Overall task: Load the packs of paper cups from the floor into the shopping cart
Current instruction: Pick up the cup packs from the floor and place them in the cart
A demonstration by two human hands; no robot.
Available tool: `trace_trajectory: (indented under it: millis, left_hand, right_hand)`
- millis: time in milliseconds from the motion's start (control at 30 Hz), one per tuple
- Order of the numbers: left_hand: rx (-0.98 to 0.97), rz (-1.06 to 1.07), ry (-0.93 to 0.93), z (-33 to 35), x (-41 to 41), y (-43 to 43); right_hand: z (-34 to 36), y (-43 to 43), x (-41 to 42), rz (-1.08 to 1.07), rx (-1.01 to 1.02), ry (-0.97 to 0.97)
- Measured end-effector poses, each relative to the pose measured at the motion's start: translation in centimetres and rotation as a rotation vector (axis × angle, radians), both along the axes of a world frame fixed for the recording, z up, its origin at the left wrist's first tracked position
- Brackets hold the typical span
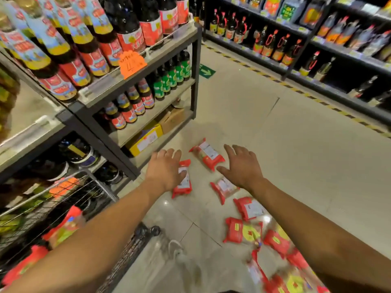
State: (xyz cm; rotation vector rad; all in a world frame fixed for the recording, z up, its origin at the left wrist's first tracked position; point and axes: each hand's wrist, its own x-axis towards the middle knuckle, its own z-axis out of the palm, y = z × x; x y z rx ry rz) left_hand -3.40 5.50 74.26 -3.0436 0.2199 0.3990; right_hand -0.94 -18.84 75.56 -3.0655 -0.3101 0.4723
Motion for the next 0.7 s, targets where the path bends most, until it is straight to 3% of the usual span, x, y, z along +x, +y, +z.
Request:
trace_trajectory:
  millis: [267, 500, 700]
  left_hand:
    - [-0.049, 0.181, 0.102, -14.2, 12.0, 1.1]
    - [-0.073, 0.283, 0.251, -37.2, 23.1, 1.2]
    - [-0.132, 0.515, 0.414, -57.1, 25.6, 1.1]
  right_hand:
    - [-13.6, 1.0, 16.4, 0.014, 0.009, 0.084]
    - [-38.2, 0.3, 30.8, 0.016, 0.005, 0.238]
    - [-59.2, -1.1, 36.5, -0.043, 0.002, 0.375]
